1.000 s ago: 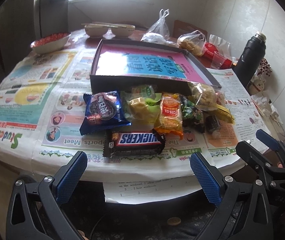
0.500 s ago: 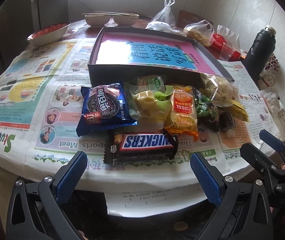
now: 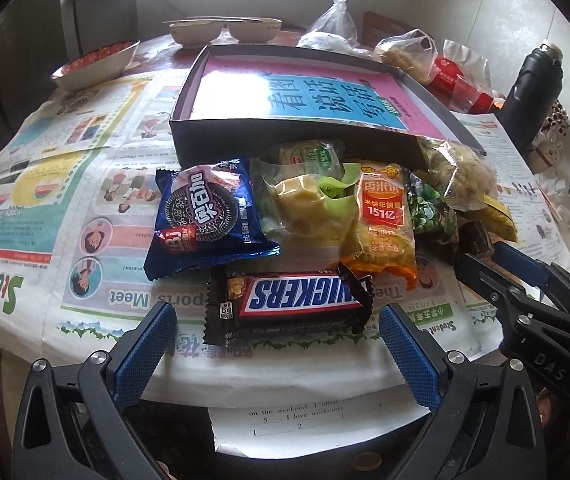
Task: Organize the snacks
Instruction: 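Grasp the Snickers bar with the left tool while the right tool grasps a dark wrapped candy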
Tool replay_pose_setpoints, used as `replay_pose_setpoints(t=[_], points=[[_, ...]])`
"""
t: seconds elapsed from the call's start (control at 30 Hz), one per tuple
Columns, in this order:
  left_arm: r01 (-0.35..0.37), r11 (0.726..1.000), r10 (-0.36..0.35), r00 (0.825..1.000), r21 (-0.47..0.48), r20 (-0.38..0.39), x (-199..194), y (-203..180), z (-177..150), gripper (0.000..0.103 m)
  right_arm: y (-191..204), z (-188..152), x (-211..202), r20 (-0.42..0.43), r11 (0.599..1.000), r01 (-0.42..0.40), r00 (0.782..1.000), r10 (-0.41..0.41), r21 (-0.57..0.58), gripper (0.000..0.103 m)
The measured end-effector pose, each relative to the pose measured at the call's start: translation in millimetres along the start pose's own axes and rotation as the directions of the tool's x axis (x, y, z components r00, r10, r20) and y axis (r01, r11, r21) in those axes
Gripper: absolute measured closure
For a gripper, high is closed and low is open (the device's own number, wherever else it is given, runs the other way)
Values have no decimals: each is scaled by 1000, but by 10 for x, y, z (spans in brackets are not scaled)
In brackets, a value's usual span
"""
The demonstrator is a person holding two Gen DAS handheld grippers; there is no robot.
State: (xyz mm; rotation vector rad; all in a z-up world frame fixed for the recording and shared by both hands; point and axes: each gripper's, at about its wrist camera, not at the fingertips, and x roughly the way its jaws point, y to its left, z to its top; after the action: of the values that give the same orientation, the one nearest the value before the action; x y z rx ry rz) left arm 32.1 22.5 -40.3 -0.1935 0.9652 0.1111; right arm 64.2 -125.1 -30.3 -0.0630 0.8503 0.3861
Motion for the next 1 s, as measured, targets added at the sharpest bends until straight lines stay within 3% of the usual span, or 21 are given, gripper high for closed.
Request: replay_pose_setpoints(t=[0.17,0.23,0.3,0.4,0.63,1.0], points=[[-20,1000,20,1000,2,18,7,2,13,9,7,28,61,6,1000,12,1000,-12,-13,57],[-38,999,37,999,12,24,11,-18,16,15,21,40,93,6,1000,17,1000,-17,-24,61],[-67,997,66,997,24,39,5,-39,18,30,28,46,117,10,999,18,1000,-18,-33,64],[-37,999,37,998,18,51,-27,-4,8,38,3,38,111,19,999,18,1000,-17,-31,72],[58,998,-56,996,-39,64,-108,139,-19,43,-121,-25,56,34,1000,-14,999,13,5,74],[83,997,-81,988,-6,130,-368,56,-26,43,-190,-56,-170,66,997,-65,996,62,38,77]])
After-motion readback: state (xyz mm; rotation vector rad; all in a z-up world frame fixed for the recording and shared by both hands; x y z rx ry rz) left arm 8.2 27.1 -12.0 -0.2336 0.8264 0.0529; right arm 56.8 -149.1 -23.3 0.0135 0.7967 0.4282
